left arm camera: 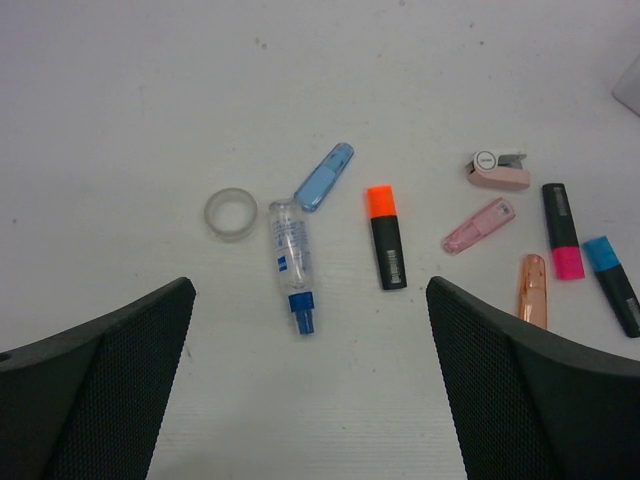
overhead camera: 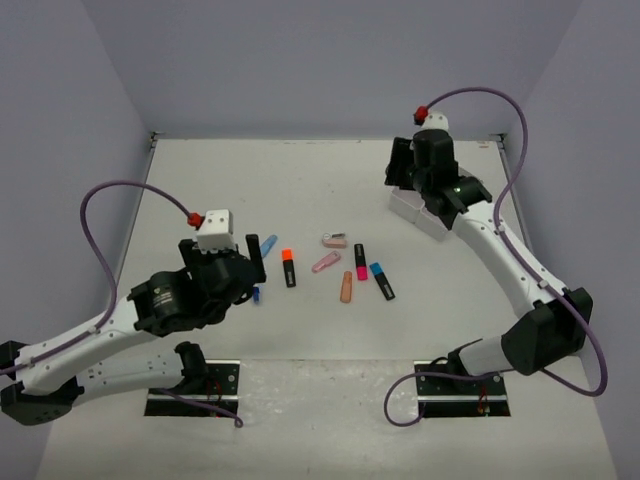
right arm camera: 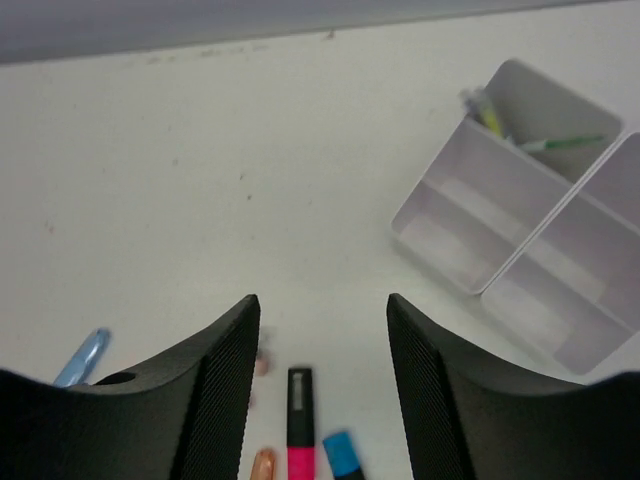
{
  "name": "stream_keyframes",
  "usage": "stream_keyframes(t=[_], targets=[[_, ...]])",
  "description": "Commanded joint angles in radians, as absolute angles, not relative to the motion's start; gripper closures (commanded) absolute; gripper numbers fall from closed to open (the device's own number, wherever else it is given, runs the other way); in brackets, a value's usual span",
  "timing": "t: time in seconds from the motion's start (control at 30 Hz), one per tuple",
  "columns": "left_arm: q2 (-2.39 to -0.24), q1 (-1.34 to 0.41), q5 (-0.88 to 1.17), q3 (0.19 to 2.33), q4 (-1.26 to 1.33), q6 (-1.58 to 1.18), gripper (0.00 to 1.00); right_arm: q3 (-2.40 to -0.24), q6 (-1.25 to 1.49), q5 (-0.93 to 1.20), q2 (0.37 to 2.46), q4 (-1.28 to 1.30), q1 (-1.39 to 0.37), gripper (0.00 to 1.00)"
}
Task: Sort the stationery into containers
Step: Pick up the pen from the center of the board.
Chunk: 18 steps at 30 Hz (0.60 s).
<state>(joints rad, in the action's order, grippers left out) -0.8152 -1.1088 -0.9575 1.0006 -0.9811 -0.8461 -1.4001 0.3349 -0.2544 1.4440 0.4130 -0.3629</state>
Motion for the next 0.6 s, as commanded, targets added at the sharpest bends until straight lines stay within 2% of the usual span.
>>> stream_keyframes(t=[0.0, 0.13, 0.33, 0.57], targets=[[-0.924, -1.111, -0.990, 1.057, -1.104, -1.090, 0.00, -1.306, 0.417, -0.157, 1.434, 0.628, -0.437, 0.43], [-1.029, -1.106, -0.947, 1.058, -1.094, -1.151, 0.00, -1.220, 0.413, -0.128, 1.428, 0.699, -0.508, 0.39], [-1.108, -1.078, -0.829, 1.048, -0.953, -1.102, 0.00, -1.058, 0.336, -0.007, 1.395, 0.663, -0.514, 0.42], [-1.138, -1.019, -0.701, 1.049, -0.808, -0.988, 0.00, -1.024, 0.302, -0.016, 1.559, 0.708, -0.518, 0.45]])
